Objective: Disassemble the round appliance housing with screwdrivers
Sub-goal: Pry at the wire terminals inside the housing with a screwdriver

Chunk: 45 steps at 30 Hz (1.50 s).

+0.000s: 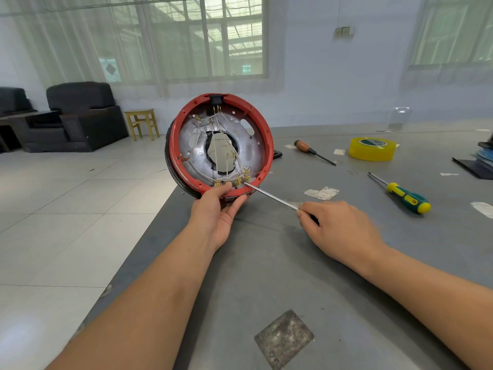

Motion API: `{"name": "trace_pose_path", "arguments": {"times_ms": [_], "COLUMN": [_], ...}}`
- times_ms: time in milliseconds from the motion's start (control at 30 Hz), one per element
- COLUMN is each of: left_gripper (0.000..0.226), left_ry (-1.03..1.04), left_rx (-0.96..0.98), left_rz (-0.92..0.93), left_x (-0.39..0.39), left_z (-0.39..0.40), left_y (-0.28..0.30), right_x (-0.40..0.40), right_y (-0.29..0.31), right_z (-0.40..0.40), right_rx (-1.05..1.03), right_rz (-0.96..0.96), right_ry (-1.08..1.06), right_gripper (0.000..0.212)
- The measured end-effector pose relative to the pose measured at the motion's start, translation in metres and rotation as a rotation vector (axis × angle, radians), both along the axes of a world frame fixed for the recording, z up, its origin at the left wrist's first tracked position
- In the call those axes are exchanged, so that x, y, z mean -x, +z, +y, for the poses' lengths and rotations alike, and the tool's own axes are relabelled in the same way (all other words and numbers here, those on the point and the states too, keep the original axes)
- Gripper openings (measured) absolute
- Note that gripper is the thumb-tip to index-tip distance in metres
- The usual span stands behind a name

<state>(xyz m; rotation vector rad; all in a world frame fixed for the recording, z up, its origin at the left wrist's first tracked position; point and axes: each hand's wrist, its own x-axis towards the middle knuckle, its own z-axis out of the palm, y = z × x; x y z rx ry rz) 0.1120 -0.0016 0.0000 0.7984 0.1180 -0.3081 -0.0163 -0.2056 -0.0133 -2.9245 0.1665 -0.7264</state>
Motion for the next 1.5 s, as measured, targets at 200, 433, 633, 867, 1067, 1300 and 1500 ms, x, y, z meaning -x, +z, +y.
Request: {"name": "trace_pose_path", "arguments": {"times_ms": [200, 433, 633, 867, 1067, 1300, 1500], "left_gripper": [0.057, 0.057, 0.04, 0.014, 0.021, 0.047, 0.033], "left_ry": [0.001, -0.048, -0.071, -0.145, -0.166, -0.064, 0.007], "left_rx": [-0.034, -0.083, -0.166, -0.319, -0.371, -0.318, -0.362], "left_rz": [-0.053, -0.084, -0.1, -0.037, -0.034, -0.163, -0.242], "left_x": [-0.003, -0.007, -0.007, -0.016, -0.015, -0.011, -0.009], "left_z": [0.004, 0.007, 0.017, 0.04, 0.049, 0.041, 0.034], "left_y": [-0.002, -0.003, 0.0, 0.012, 0.01, -0.001, -0.008], "right_x": [0.002, 0.006, 0.005, 0.004, 0.002, 0.003, 0.002], "right_y": [0.002, 0.009, 0.005, 0.004, 0.001, 0.001, 0.001], "right_z": [-0.005, -0.013, -0.013, -0.014, -0.018, -0.02, -0.017], "right_rx": [0.126, 0.288, 0.311, 0.294, 0.331, 0.305, 0.296], "right_rz": [0.004, -0.083, -0.062, -0.056, -0.05, -0.035, -0.024], "right_ry": [-0.02, -0.054, -0.034, 0.028, 0.051, 0.051, 0.069], "right_gripper": [0.038, 0.037, 0.037, 0.028, 0.032, 0.029, 0.032]}}
